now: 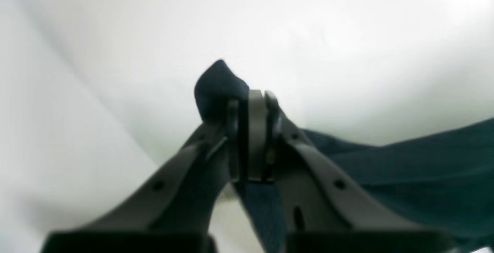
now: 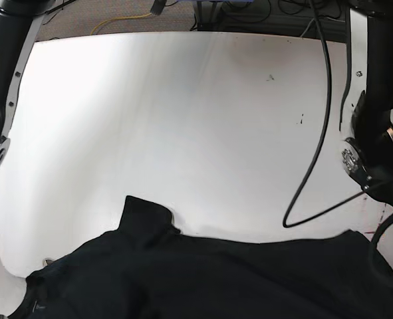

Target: Fold the T-shirt properly

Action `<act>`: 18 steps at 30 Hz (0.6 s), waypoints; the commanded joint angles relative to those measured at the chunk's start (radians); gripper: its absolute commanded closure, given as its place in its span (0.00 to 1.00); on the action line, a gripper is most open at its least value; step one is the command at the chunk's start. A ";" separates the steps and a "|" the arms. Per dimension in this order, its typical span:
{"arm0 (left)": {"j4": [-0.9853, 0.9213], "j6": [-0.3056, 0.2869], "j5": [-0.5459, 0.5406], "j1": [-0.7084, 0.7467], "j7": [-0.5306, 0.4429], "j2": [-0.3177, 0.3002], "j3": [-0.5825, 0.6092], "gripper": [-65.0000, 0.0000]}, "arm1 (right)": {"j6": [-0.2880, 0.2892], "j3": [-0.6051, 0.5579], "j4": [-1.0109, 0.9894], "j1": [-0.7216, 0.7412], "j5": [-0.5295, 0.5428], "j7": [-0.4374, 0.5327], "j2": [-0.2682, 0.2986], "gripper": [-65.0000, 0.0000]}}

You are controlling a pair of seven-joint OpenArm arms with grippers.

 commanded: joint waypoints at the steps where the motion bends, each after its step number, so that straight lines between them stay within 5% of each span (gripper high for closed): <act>1: -0.020 -0.001 -0.006 -0.060 -0.020 -0.009 0.001 1.00 | -0.002 0.005 0.008 0.024 0.001 -0.004 0.024 1.00; 10: 0.003 -0.003 -0.020 0.049 0.029 0.005 -0.002 1.00 | -0.002 0.010 0.022 0.008 0.164 -0.033 0.127 1.00; 18: 0.130 -0.005 -0.052 0.363 0.072 0.025 -0.054 1.00 | -0.002 0.200 0.068 -0.396 0.302 -0.036 0.170 1.00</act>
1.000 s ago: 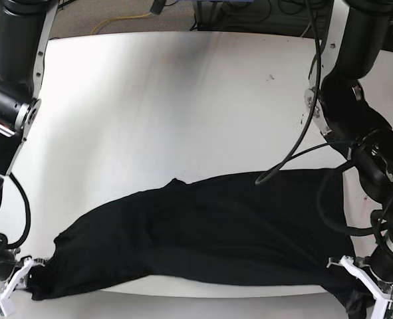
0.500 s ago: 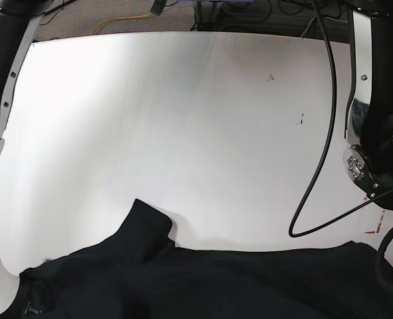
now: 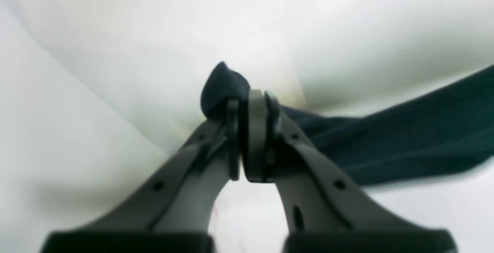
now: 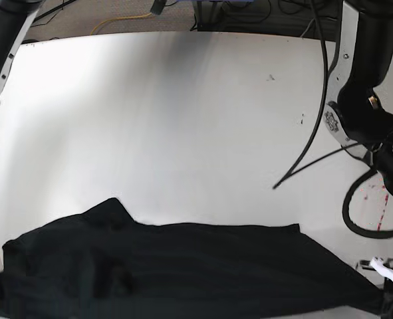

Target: Fold the T-shirt properly

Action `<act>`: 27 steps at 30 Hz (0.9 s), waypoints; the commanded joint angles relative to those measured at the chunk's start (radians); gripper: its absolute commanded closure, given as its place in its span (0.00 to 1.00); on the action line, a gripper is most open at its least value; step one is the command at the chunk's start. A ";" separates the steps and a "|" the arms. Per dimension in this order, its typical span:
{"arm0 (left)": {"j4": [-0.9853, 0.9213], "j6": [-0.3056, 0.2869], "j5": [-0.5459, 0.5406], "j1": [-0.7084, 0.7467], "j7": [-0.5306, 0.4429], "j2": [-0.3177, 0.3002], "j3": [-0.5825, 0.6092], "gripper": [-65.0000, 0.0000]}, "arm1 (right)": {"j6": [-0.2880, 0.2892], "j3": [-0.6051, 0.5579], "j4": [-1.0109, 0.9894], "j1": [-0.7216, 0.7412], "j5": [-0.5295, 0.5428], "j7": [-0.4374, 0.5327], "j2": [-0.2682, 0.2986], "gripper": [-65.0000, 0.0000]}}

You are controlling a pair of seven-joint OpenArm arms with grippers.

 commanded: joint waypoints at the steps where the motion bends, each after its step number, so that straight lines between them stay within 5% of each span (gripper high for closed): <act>1: 0.014 0.000 -0.021 0.031 -0.017 -0.012 -0.023 1.00 | 0.003 0.062 0.025 -0.048 0.019 0.021 0.018 1.00; 10: 0.033 0.000 -0.190 0.418 -0.019 -0.018 -0.149 1.00 | 0.003 0.307 0.177 -0.473 0.022 0.021 -0.099 1.00; 27: 0.067 0.000 -0.339 0.921 -0.021 -0.044 -0.327 1.00 | 0.003 0.497 0.499 -1.032 0.022 0.004 -0.343 1.00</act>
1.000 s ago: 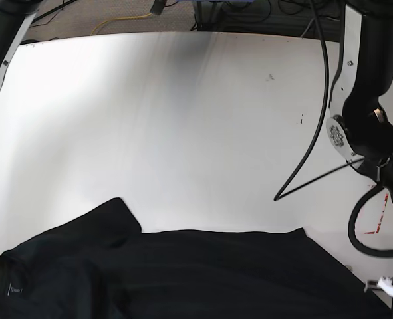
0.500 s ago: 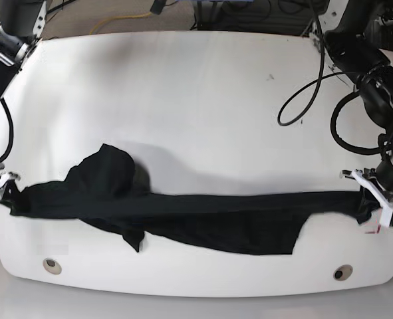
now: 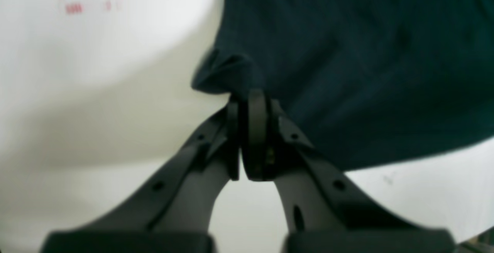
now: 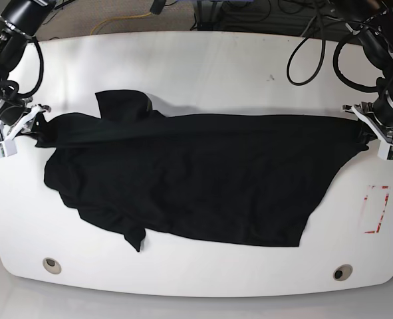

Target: Fold the T-shirt properly

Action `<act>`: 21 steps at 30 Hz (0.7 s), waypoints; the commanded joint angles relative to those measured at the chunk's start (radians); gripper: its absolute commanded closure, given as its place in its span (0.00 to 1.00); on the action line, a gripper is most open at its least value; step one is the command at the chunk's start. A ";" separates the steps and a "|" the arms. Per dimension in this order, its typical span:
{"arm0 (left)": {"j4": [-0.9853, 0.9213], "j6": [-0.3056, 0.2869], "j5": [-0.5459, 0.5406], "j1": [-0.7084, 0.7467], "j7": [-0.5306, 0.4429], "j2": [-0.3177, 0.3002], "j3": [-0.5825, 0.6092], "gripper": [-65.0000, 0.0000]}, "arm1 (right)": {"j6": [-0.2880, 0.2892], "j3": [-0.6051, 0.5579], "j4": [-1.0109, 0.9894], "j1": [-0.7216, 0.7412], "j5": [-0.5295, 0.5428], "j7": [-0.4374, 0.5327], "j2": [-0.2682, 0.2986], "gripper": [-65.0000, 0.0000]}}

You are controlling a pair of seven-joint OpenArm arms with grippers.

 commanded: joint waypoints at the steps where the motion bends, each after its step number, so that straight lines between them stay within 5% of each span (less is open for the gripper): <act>1: 0.019 0.000 -0.012 0.038 -0.016 -0.019 -0.027 1.00 | 0.002 0.010 0.053 -0.045 0.026 0.023 0.004 1.00; 11: 0.013 0.000 -0.011 0.234 -0.016 -0.017 -0.140 1.00 | 0.002 0.116 0.185 -0.297 0.026 0.029 -0.191 1.00; 21: 0.015 0.000 -0.011 0.252 -0.018 -0.017 -0.154 1.00 | 0.002 0.124 0.231 -0.366 0.026 0.029 -0.248 1.00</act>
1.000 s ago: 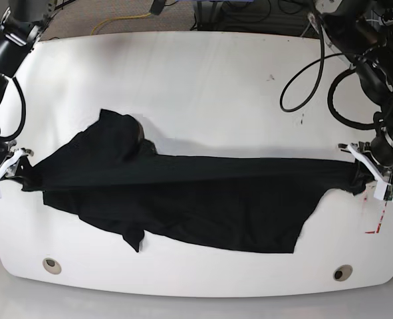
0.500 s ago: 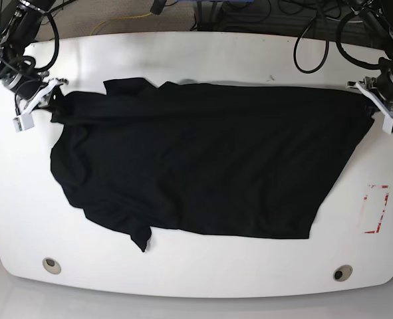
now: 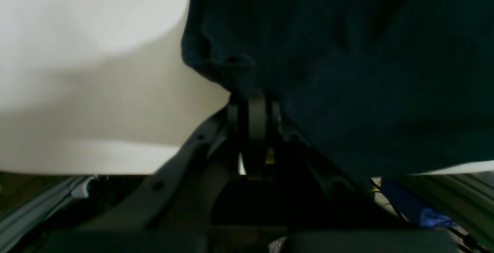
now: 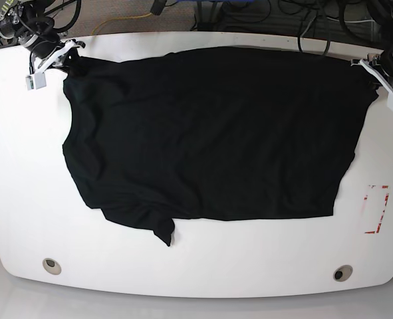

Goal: Fold the T-shirt properly
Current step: 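Release the T-shirt and reposition both grippers along its edge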

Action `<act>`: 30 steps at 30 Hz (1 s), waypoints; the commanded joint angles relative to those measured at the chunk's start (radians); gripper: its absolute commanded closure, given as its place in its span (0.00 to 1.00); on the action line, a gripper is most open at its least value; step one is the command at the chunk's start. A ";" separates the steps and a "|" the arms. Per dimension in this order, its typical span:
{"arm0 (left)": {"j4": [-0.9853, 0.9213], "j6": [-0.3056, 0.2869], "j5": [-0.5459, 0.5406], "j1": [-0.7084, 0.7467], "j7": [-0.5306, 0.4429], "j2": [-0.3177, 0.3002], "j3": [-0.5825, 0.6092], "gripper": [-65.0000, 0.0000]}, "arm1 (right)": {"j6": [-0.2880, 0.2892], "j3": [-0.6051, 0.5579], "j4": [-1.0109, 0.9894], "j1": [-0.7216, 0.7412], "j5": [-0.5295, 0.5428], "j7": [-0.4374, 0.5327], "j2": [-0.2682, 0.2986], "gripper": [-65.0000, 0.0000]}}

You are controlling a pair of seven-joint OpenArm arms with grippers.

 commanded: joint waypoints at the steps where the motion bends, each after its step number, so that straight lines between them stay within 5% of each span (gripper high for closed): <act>1: 0.017 0.000 -0.004 -0.005 -0.017 -0.019 -0.009 1.00 | 0.002 0.009 0.031 -0.007 0.020 0.022 0.014 1.00; 7: 0.011 0.000 0.002 -0.093 -0.107 -0.019 -0.002 1.00 | 0.002 0.043 0.003 0.019 0.014 0.022 0.013 1.00; 17: -0.025 0.006 0.006 -0.264 -0.110 -0.028 0.044 1.00 | 0.002 0.046 -0.063 0.126 0.012 0.022 0.019 1.00; 22: -0.058 0.006 0.105 -0.360 -0.112 -0.034 0.119 1.00 | 0.002 0.040 -0.104 0.209 0.008 0.022 0.019 1.00; 30: -0.267 0.003 0.197 -0.522 -0.115 -0.037 0.156 1.00 | 0.002 0.040 -0.210 0.353 -0.140 0.022 0.019 1.00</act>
